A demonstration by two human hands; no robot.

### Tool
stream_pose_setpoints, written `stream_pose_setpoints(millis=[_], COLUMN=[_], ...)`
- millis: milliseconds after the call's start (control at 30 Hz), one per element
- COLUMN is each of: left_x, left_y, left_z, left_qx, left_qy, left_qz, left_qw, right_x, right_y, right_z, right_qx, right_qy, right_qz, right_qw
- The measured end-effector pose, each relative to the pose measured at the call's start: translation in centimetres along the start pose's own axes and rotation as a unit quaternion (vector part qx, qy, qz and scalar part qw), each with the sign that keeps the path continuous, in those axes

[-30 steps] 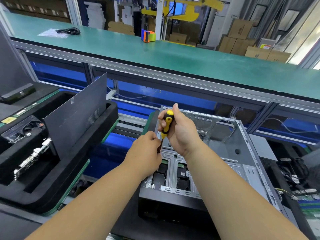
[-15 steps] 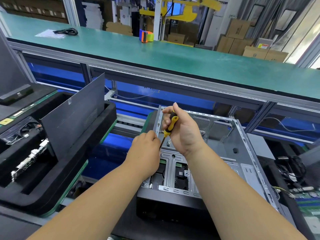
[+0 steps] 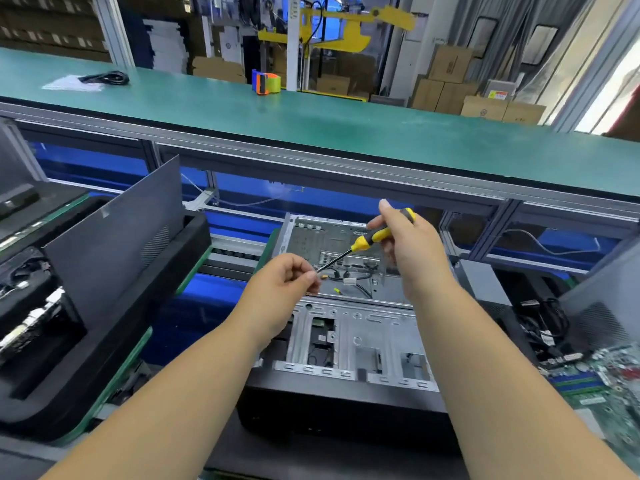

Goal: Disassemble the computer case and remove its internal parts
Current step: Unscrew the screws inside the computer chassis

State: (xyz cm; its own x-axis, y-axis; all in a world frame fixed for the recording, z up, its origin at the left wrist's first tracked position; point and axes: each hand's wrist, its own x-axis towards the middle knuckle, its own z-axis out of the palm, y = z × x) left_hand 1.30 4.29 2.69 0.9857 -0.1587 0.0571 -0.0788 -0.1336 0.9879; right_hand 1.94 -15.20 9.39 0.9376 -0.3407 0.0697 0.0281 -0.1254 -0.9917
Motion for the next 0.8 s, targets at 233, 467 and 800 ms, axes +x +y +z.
stream_pose_setpoints(millis=[233,467,800], left_x=[-1.2,-3.4,-6.1], left_y=[2.5,3.5,2.1], left_z=[8.6,23.9,37.7], left_qx=[-0.102,0.172,0.478], left_qy=[0.014,-0.158,-0.258], left_qz=[-0.031,0.049,0.165], left_qw=[0.994,0.971,0.823], right_x=[-0.9,-2.3,-4.0], right_y=[1.5,3.6,8.1], right_z=[-9.5,-23.1,-35.1], right_qx=[0.153,0.190,0.173], right_qy=[0.051,0.115,0.146], right_qz=[0.038,0.028,0.051], right_qw=[0.986,0.975,0.973])
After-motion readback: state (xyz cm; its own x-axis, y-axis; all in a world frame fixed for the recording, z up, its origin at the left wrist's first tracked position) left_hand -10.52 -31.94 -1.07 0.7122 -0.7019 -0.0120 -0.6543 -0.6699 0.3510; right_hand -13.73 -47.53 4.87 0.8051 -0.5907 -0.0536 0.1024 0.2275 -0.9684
